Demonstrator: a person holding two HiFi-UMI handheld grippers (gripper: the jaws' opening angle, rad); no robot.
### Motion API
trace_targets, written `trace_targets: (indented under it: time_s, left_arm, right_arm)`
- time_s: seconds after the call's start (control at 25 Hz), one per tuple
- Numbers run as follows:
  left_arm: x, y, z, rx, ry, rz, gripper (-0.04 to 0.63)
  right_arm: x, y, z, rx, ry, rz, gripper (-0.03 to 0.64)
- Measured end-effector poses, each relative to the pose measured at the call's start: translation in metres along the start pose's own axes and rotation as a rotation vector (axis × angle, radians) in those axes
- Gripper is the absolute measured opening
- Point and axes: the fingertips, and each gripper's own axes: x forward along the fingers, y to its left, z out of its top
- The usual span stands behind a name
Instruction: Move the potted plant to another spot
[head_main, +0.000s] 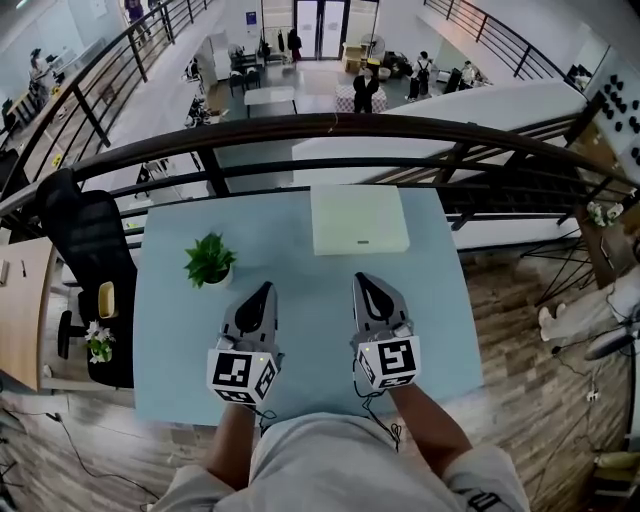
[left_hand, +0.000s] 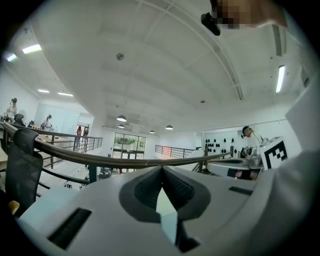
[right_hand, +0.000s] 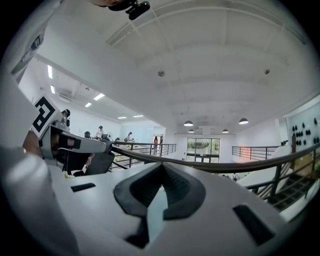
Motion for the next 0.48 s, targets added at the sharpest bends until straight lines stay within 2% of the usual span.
trace_targets:
  time_s: [0.48]
  left_arm:
    - [-0.010, -0.011, 0.008, 0.034, -0.029, 0.024, 0.012]
  right_arm:
    - [-0.012, -0.007, 0.012, 0.015, -0.026, -0.002, 0.003]
